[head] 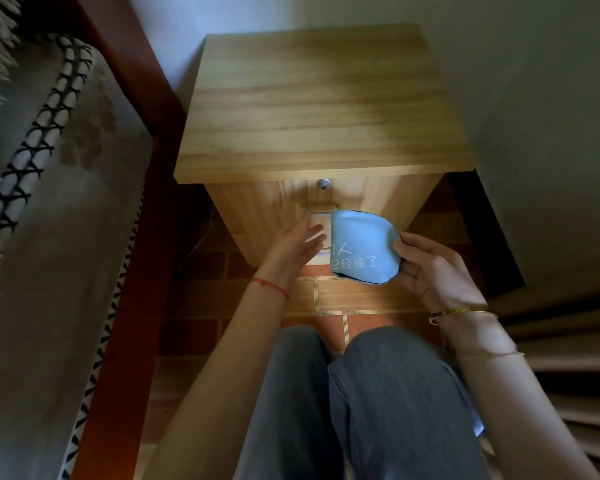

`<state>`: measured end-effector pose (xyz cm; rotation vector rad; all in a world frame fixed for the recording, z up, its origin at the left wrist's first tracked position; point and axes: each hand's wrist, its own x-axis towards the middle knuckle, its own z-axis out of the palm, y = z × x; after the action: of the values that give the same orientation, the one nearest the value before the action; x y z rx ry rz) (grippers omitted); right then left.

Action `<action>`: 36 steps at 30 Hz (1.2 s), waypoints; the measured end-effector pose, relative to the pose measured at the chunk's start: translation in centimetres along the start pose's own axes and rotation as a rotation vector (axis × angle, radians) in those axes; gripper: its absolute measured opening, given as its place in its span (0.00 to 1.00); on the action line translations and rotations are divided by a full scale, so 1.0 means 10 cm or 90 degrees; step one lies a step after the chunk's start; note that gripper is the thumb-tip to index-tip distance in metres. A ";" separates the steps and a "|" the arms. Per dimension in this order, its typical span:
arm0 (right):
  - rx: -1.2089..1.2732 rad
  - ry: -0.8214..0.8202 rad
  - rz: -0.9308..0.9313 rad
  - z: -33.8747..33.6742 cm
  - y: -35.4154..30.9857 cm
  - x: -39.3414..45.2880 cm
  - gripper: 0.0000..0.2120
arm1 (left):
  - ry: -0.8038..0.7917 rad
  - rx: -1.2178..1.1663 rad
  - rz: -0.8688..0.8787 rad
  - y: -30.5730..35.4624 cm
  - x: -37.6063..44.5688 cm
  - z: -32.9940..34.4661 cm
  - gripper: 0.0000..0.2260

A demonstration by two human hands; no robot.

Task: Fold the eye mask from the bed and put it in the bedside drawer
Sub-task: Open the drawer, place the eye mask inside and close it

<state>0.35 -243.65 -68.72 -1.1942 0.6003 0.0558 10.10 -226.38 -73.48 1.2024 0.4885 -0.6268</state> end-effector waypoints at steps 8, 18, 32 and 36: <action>0.027 0.034 0.037 -0.10 0.09 0.12 0.06 | 0.021 -0.127 -0.019 0.00 0.44 0.15 0.11; 0.067 0.016 0.031 -0.16 0.08 0.06 0.06 | 0.061 -0.129 0.042 -0.09 0.35 0.23 0.12; 0.036 -0.067 0.002 -0.17 0.13 -0.04 0.06 | 0.151 -0.098 0.050 -0.49 -0.09 0.10 0.15; 0.017 -0.078 -0.009 -0.16 0.13 -0.11 0.06 | 0.168 -0.110 0.043 -0.64 -0.26 0.04 0.10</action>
<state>-1.65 -244.30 -69.70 -1.1599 0.4841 0.1083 3.81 -227.76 -76.15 1.1373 0.7063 -0.3611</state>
